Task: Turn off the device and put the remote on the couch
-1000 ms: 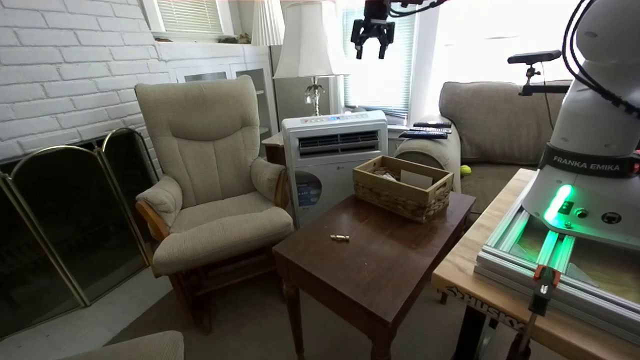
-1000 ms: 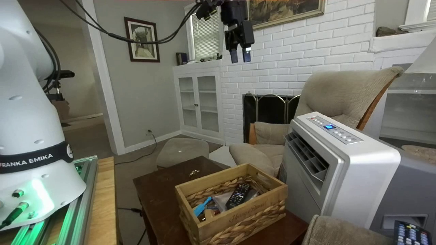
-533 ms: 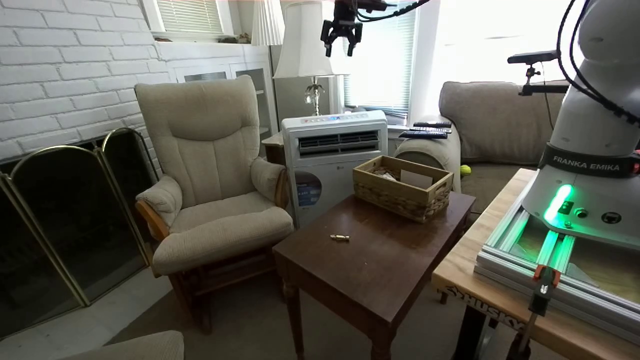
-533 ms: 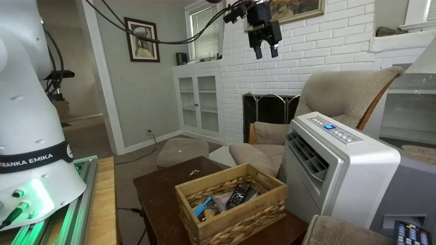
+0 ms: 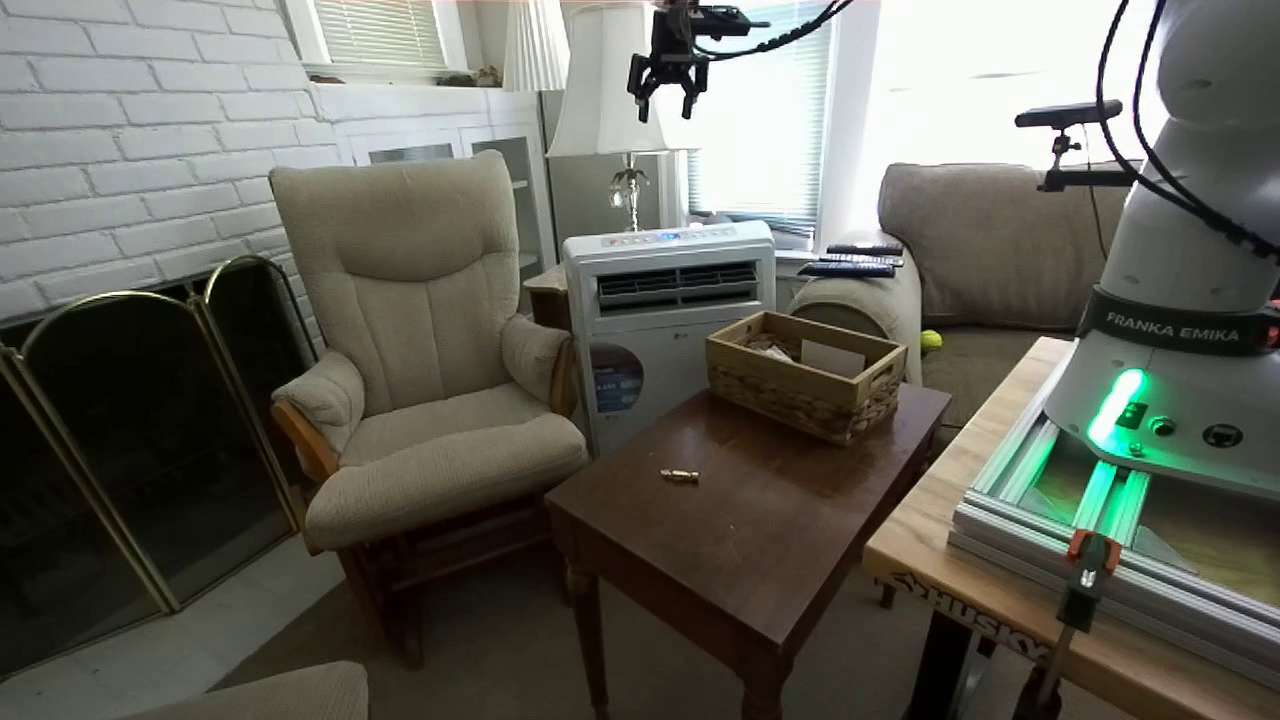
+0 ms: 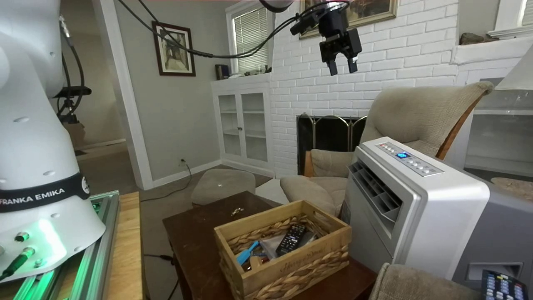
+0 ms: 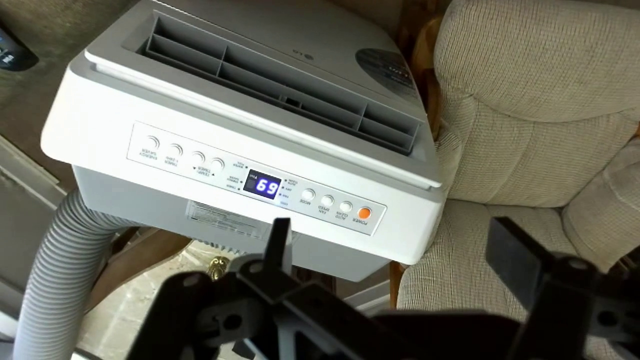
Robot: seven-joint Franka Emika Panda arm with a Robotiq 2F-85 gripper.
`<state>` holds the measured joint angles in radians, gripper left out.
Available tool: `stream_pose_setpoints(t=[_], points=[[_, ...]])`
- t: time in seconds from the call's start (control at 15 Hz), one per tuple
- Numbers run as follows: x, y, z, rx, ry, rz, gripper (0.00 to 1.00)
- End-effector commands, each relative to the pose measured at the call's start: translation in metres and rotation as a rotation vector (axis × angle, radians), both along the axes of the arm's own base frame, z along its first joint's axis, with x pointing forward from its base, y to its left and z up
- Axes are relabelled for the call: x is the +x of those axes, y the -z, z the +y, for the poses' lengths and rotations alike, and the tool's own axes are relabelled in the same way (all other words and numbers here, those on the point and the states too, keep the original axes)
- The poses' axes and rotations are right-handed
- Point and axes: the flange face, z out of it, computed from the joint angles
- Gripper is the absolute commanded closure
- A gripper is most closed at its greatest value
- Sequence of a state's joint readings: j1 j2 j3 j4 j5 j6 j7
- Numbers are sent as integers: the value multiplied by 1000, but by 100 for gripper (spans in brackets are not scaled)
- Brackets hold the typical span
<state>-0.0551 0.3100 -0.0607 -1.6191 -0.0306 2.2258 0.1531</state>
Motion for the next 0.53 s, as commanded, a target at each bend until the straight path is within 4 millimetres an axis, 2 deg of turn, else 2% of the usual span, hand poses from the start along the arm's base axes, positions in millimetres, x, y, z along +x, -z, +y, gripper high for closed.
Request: stream_pose_setpoints(t=[0.0, 0.47], points=[[14, 8, 8, -26, 9, 8, 0], [61, 40, 40, -98, -8, 22, 0]])
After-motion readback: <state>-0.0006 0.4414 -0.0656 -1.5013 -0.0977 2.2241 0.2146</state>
